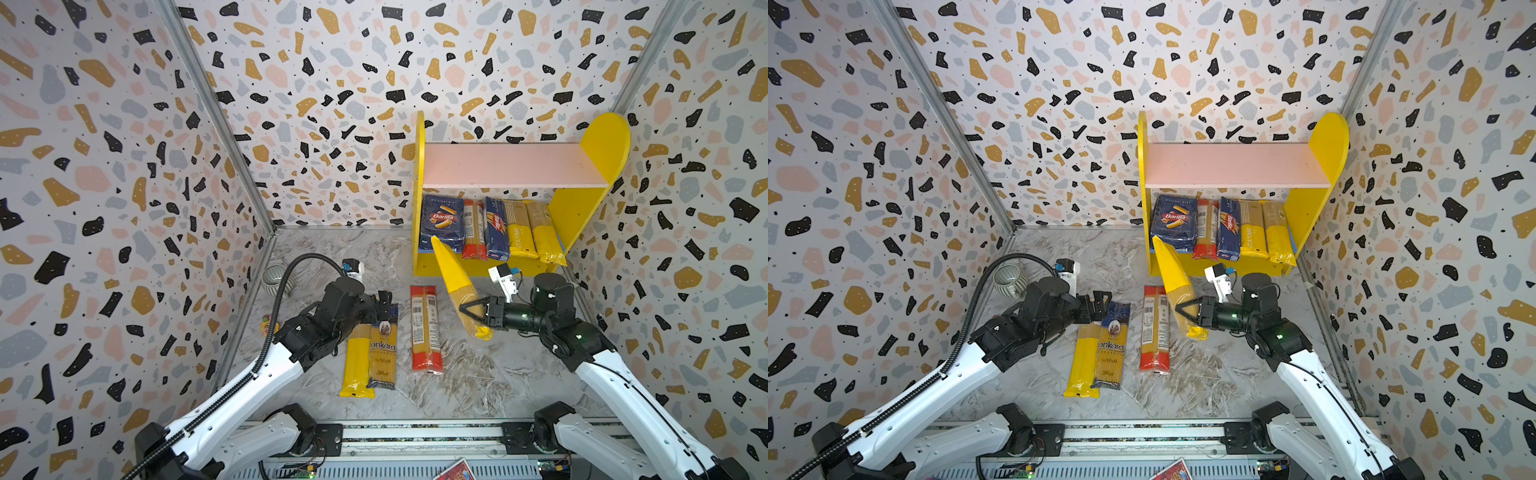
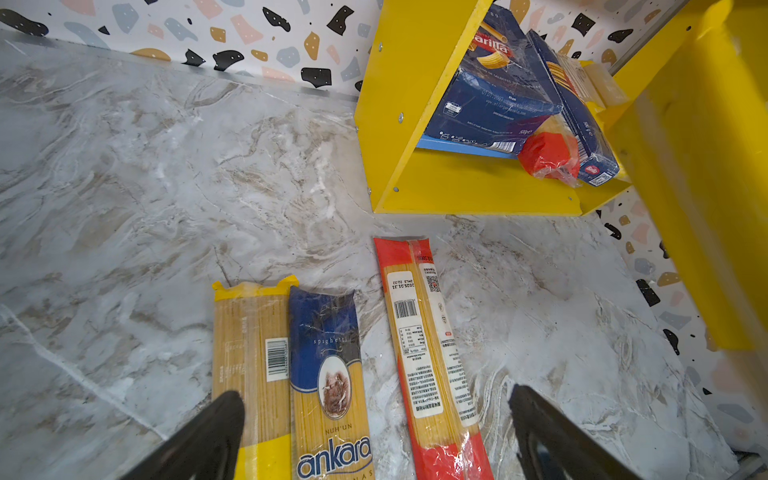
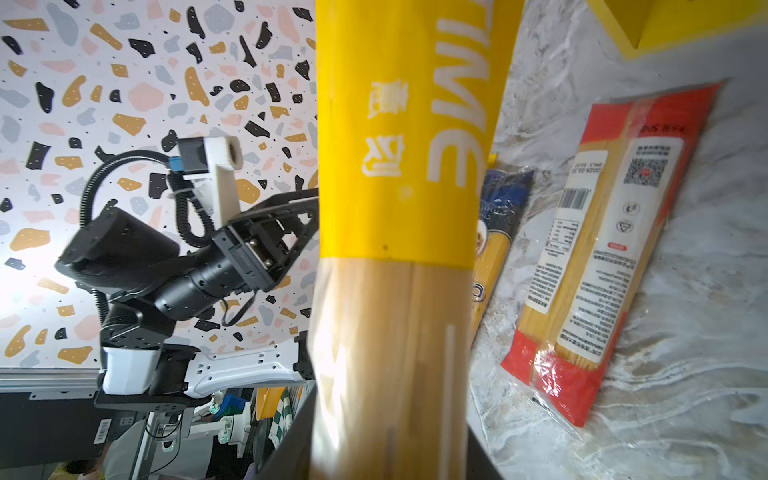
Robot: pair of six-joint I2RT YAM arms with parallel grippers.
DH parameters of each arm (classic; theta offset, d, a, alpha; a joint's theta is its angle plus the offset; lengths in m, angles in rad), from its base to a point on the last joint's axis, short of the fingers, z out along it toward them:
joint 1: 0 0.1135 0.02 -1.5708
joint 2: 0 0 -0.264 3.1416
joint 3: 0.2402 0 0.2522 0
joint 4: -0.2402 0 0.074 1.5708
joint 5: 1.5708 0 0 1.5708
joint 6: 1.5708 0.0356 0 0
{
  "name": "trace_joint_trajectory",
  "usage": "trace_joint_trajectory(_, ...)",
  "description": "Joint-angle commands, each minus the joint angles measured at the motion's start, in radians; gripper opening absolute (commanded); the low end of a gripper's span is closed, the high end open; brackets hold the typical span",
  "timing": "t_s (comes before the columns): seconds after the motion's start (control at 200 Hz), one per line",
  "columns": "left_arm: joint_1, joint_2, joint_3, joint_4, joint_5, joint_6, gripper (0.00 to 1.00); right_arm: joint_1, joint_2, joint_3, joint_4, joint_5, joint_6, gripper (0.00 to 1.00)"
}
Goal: Place and organize the pasta boxes and bags onto the shelf
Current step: 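Lift the Pastatime bag with the right gripper toward the yellow shelf, then stand the Pastatime bag upright on the shelf's top level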
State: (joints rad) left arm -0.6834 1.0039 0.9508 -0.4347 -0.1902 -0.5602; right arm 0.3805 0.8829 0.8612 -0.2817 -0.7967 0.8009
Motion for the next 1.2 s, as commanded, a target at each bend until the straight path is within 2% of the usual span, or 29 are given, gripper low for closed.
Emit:
trace_joint_trajectory(0.0,0.002,0.001,0.057,0.022,0.013,0.025,0.99,-0.02,-0.032,0.143,0.064,-0.033,-0.073,0.1)
trace_joint_trajectory(0.23,0.002,0.01,0.088,0.005,0.016,0.033,1.0,-0.111,0.045,0.294,0.076,-0.058,-0.082,0.1)
trace_joint_trajectory(0.41,0.002,0.015,0.092,0.012,0.025,0.037,1.0,-0.123,0.143,0.435,0.119,-0.064,-0.078,0.1)
trace_joint_trajectory(0.726,0.002,0.03,0.084,0.026,0.038,0.049,0.99,-0.138,0.41,0.794,0.108,0.024,-0.18,0.1)
trace_joint_trajectory(0.951,0.004,0.021,0.034,0.058,0.066,0.036,1.0,-0.143,0.674,1.151,0.01,0.14,-0.32,0.09)
trace_joint_trajectory(1.136,0.004,-0.008,-0.051,0.09,0.09,0.007,1.0,-0.144,0.994,1.661,-0.154,0.203,-0.384,0.1)
trace_joint_trajectory(1.196,0.004,-0.016,-0.07,0.093,0.089,0.004,1.0,-0.147,1.068,1.757,-0.166,0.235,-0.382,0.09)
